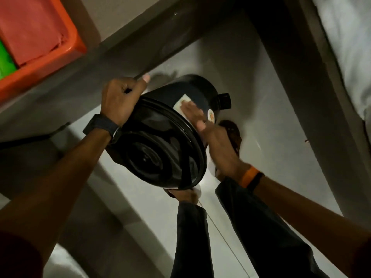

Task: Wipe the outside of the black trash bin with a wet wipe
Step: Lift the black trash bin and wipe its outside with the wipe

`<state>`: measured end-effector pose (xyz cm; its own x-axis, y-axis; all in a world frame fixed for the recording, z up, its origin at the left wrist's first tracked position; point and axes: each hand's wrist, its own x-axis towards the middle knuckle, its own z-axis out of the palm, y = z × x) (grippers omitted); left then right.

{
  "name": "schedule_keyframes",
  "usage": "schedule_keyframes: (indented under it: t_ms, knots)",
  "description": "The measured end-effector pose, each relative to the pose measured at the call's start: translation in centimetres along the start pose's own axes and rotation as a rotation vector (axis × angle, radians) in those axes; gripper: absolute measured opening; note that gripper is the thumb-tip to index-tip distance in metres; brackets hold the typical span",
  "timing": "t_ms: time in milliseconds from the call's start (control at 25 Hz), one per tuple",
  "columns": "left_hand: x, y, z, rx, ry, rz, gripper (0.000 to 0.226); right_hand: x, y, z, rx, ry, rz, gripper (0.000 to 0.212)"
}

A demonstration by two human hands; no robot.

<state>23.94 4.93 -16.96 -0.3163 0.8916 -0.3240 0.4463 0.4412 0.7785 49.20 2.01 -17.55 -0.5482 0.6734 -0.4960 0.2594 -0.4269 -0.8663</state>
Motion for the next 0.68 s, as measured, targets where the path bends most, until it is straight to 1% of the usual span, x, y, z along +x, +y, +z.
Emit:
schedule_keyframes:
  t_ms: [40,80,120,200,240,280,320,360,440,480,520,560,600,640,680]
  knots:
    - [0.2,-0.2,-0.2,-0.007,0.01,-0.007,0.073,-0.1,0.2,0.2,-0.068,-0.047,-0.08,0.042]
    - [0.2,-0.3,-0.3,-0.006,0.024,-0.007,0.073,0.8,0.5,-0.3,-0.137,-0.057,-0.13,0.043]
    - [0.1,-0.3,-0.3,0.0,0.042,0.0,0.074,2.5,0.7,-1.3,-0.19,-0.005,-0.086,0.043]
    - [-0.1,-0.6,-0.3,0.003,0.061,0.008,0.075,6.7,0.7,-3.9,-0.158,0.185,0.208,0.046]
    - [-0.1,-0.7,-0.3,-0.01,0.055,0.001,0.074,8.4,0.7,-5.0,-0.166,0.232,0.336,0.049]
    - [0.0,-0.9,-0.3,-0.035,0.047,-0.01,0.073,9.4,0.5,-5.3,-0.19,0.231,0.397,0.052]
    - [0.2,-0.9,-0.3,-0.06,0.047,-0.029,0.07,9.6,0.3,-5.0,-0.19,0.201,0.378,0.053]
    - [0.3,-1.0,-0.4,-0.077,0.059,-0.055,0.067,9.0,-0.1,-4.1,-0.148,0.157,0.303,0.053]
    - [0.8,-1.0,-0.4,-0.1,0.091,-0.118,0.066,6.0,-0.9,-2.2,-0.059,0.021,0.085,0.05]
    - [1.1,-0.8,-0.2,-0.106,0.119,-0.152,0.067,4.4,-1.3,-1.5,-0.053,-0.056,-0.009,0.046]
    - [1.4,-0.5,0.0,-0.087,0.161,-0.168,0.069,3.7,-1.2,-1.4,-0.073,-0.103,-0.05,0.043]
    - [1.6,-0.3,0.2,-0.036,0.226,-0.154,0.071,4.0,-1.3,-1.5,-0.1,-0.105,-0.029,0.041]
    - [1.4,0.0,0.5,0.048,0.301,-0.101,0.069,4.7,-1.5,-1.8,-0.123,-0.036,0.047,0.042]
    - [0.9,0.7,0.8,0.155,0.375,-0.006,0.063,5.7,-1.2,-2.4,-0.161,0.07,0.146,0.045]
    - [-0.2,1.7,1.6,0.235,0.402,0.158,0.055,6.9,-0.8,-2.9,-0.23,0.14,0.229,0.048]
